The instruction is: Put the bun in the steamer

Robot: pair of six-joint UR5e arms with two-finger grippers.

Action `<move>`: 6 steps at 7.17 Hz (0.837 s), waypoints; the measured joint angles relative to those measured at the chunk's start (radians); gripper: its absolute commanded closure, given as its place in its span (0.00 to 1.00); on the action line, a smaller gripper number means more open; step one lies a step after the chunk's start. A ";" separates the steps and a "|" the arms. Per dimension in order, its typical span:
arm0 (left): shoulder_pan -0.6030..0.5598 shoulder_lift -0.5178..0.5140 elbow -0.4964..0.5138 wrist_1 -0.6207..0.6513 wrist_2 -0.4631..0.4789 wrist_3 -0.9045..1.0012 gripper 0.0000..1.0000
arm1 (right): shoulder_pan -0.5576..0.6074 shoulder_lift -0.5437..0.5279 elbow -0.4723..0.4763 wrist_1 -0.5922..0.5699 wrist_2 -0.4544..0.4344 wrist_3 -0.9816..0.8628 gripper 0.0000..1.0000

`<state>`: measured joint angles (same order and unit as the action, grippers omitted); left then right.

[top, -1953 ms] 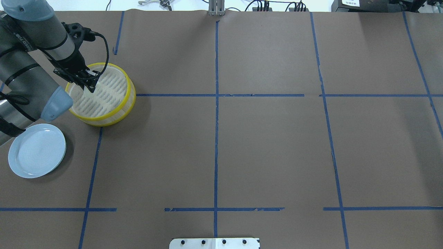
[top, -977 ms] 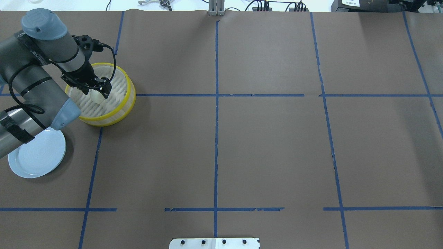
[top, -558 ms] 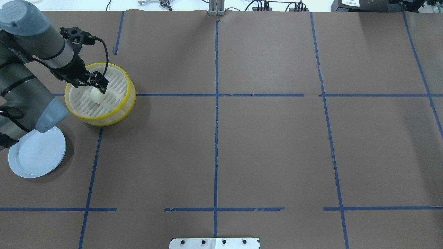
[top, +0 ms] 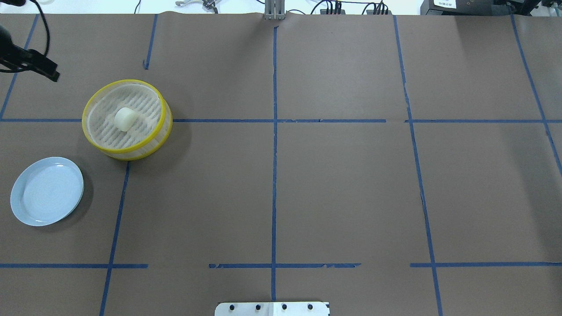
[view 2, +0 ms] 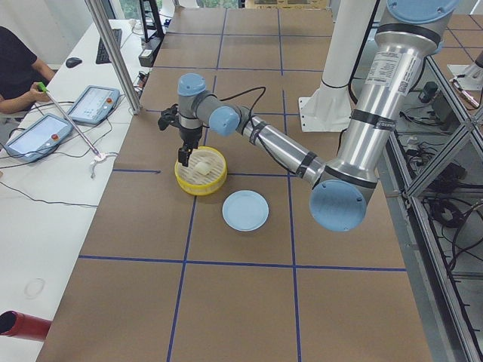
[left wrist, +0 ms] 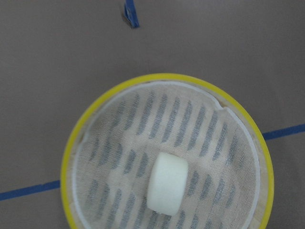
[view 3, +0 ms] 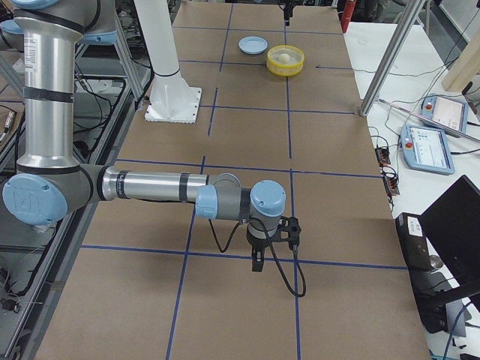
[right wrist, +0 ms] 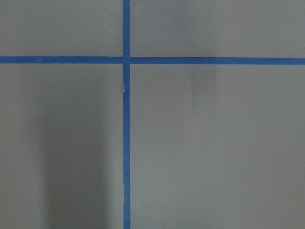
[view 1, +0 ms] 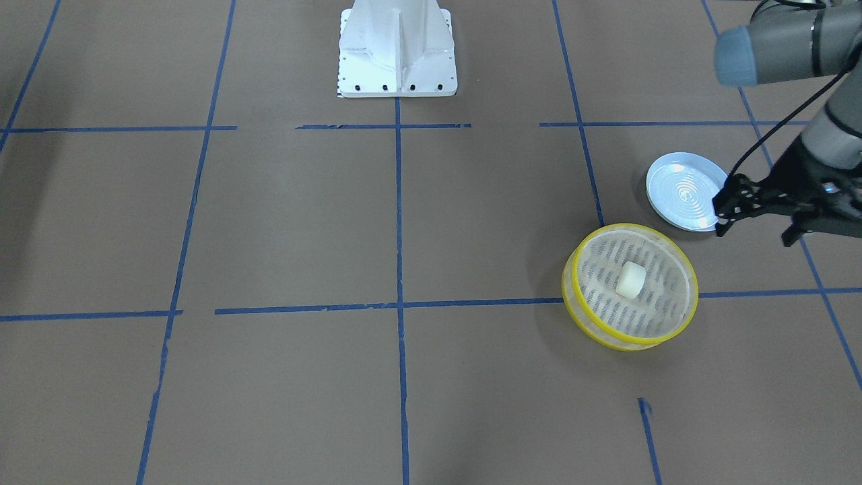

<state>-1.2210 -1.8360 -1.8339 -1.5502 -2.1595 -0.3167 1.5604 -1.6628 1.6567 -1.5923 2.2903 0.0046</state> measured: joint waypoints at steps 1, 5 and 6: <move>-0.071 0.036 0.001 0.030 -0.004 0.105 0.00 | 0.001 0.000 0.000 0.000 0.000 0.000 0.00; -0.333 0.206 0.126 0.048 -0.143 0.485 0.00 | 0.001 0.000 0.000 0.000 0.000 0.000 0.00; -0.356 0.244 0.163 0.046 -0.153 0.510 0.00 | 0.001 0.000 0.000 0.000 0.000 0.000 0.00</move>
<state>-1.5769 -1.5922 -1.6709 -1.5045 -2.3128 0.1935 1.5610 -1.6628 1.6567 -1.5923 2.2902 0.0046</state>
